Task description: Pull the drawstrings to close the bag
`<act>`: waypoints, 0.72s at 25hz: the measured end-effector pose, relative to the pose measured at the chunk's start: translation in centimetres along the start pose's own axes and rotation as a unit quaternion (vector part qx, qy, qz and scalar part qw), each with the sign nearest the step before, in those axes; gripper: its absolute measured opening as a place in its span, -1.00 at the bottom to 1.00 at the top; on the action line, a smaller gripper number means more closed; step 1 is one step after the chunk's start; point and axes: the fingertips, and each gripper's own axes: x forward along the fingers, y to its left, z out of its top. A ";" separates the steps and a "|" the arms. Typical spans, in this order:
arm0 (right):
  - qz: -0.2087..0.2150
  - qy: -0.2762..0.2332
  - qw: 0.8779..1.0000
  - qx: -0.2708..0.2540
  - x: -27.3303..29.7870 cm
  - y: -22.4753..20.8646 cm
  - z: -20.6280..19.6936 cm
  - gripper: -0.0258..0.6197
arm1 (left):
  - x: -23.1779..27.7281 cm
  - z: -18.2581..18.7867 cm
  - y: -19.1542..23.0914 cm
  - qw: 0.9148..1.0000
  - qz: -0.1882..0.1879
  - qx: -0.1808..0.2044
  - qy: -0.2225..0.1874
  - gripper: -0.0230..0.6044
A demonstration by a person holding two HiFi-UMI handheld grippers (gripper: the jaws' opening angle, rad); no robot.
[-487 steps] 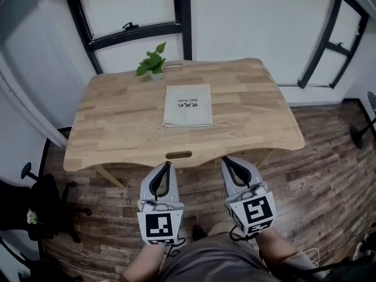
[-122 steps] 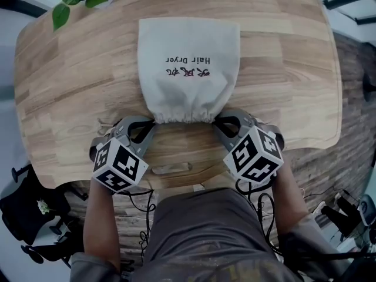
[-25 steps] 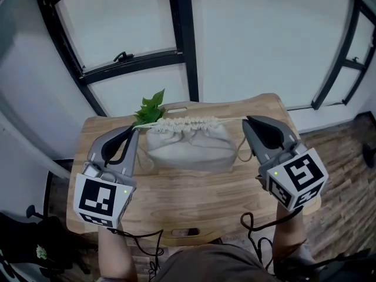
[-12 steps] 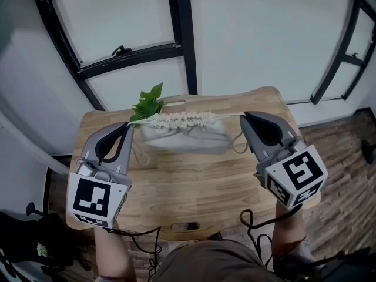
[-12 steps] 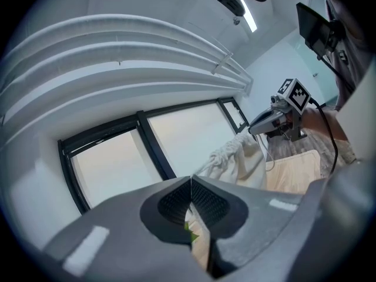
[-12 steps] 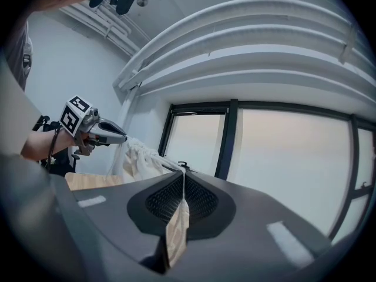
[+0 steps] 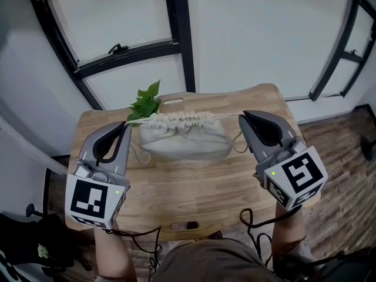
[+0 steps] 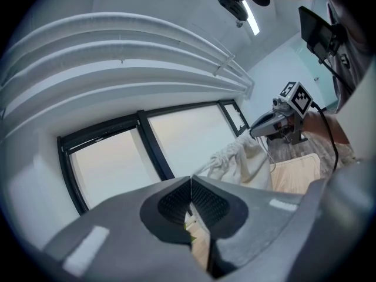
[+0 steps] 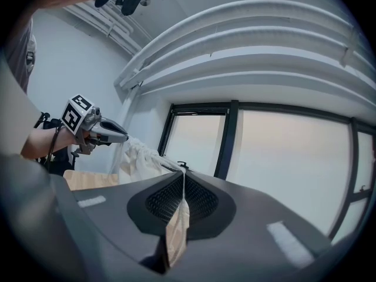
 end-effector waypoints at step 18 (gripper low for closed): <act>0.001 -0.003 1.000 -0.011 -0.4 0.4 0.4 -0.81 | -0.4 0.3 0.0 1.000 0.008 0.005 -0.001 -0.91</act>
